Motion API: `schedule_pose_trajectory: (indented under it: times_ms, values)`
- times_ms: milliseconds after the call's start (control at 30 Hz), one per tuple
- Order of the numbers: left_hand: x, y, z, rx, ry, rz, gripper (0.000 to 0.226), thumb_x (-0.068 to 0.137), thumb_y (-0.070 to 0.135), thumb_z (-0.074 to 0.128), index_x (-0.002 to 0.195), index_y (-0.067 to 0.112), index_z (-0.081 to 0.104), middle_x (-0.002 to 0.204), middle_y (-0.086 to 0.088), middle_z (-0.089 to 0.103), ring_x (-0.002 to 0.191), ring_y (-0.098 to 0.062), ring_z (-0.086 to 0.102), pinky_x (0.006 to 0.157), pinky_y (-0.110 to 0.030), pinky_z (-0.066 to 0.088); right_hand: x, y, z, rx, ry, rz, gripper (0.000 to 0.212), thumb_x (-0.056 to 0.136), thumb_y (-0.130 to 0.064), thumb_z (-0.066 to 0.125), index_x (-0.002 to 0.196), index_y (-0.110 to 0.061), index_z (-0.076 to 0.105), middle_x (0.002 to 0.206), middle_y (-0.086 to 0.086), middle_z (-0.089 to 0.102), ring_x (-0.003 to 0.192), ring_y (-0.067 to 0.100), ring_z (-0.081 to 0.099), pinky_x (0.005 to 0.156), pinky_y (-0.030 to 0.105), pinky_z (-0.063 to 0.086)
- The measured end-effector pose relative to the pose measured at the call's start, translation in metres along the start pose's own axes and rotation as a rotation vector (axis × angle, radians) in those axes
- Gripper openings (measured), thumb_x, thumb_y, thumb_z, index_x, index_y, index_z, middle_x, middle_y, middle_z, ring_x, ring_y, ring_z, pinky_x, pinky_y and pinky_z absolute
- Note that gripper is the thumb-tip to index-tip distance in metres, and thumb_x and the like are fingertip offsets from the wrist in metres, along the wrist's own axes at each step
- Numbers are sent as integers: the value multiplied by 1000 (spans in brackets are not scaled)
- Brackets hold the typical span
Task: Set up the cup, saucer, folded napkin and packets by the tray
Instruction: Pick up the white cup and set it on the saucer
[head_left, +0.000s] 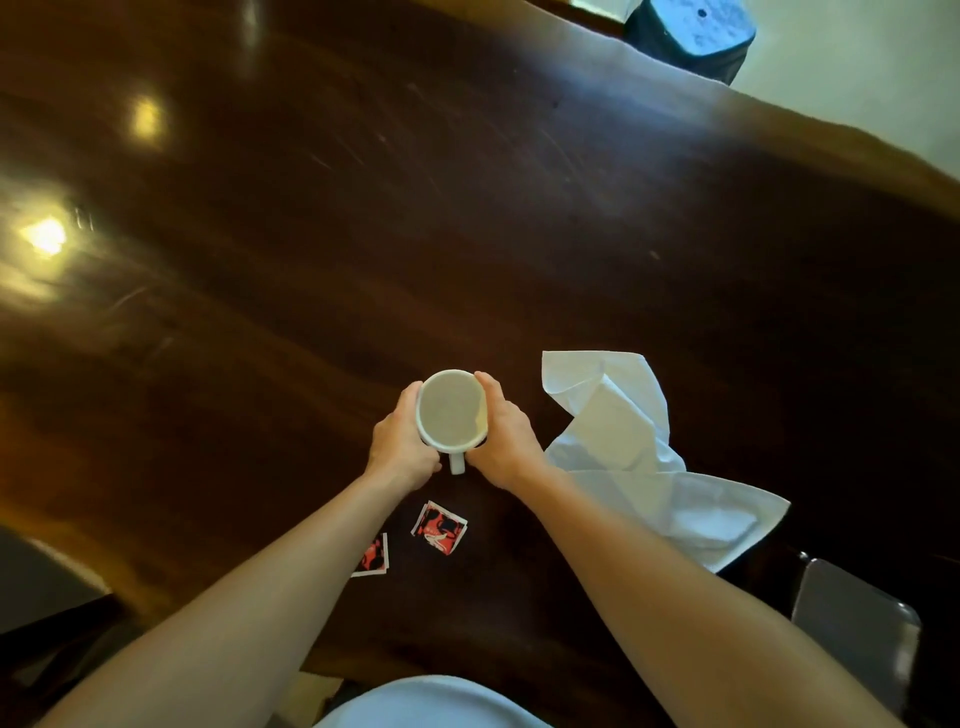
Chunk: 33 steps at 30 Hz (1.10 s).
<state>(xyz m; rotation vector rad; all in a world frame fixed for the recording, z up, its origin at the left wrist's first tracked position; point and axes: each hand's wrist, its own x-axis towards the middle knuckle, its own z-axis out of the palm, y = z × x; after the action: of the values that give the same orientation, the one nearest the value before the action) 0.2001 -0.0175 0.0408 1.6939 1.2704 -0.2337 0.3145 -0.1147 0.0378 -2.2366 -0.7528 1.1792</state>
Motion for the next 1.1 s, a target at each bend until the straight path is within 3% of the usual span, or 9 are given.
schedule_pose_trajectory:
  times_ms: [200, 333, 433, 500, 633, 733, 1100]
  values:
    - [-33, 10, 10, 63, -20, 161, 80, 79, -3, 74, 139, 36, 38, 111, 7, 52, 101, -16, 57, 81, -45, 62, -37, 14, -8, 38, 104, -13, 84, 84, -35, 73, 146, -41, 18, 113, 2, 60, 94, 13, 62, 74, 29, 52]
    - [-59, 16, 28, 83, -37, 238, 81, 78, -4, 74, 139, 35, 39, 112, 6, 54, 103, -16, 57, 81, -41, 60, -73, 32, -14, 79, 190, -48, 81, 84, -32, 74, 145, -37, 23, 111, -2, 60, 95, 12, 62, 81, 36, 57]
    - [-89, 18, 50, 94, -74, 297, 80, 75, -3, 73, 139, 33, 41, 116, 2, 59, 106, -18, 58, 79, -33, 52, -113, 54, -18, 169, 246, -36, 63, 93, -30, 66, 144, -34, 28, 108, -12, 55, 101, 12, 60, 81, 23, 50]
    - [-108, 18, 66, 106, -99, 317, 81, 74, -1, 71, 141, 33, 41, 117, 1, 60, 106, -20, 59, 78, -36, 55, -138, 71, -17, 254, 281, -1, 49, 98, -28, 59, 139, -37, 34, 110, -12, 58, 104, 12, 62, 81, 21, 51]
    - [-148, 17, 101, 134, -150, 396, 78, 73, -1, 70, 140, 29, 43, 110, -4, 63, 101, -25, 62, 80, -43, 57, -185, 107, -16, 230, 320, 57, 71, 88, -29, 69, 142, -43, 25, 111, 0, 56, 97, 16, 62, 74, 28, 53]
    - [-173, 17, 127, 164, -197, 423, 78, 75, -2, 72, 140, 29, 44, 109, 0, 61, 100, -21, 62, 76, -37, 54, -216, 135, -15, 207, 350, 87, 82, 82, -29, 74, 142, -44, 21, 110, 5, 55, 93, 17, 62, 79, 40, 60]
    - [-252, 14, 218, 285, -309, 515, 75, 78, 1, 76, 142, 21, 43, 109, 5, 54, 101, -13, 53, 79, -27, 42, -310, 231, -15, 202, 419, 201, 98, 80, -31, 78, 149, -42, 9, 119, 7, 52, 104, 20, 58, 89, 42, 54]
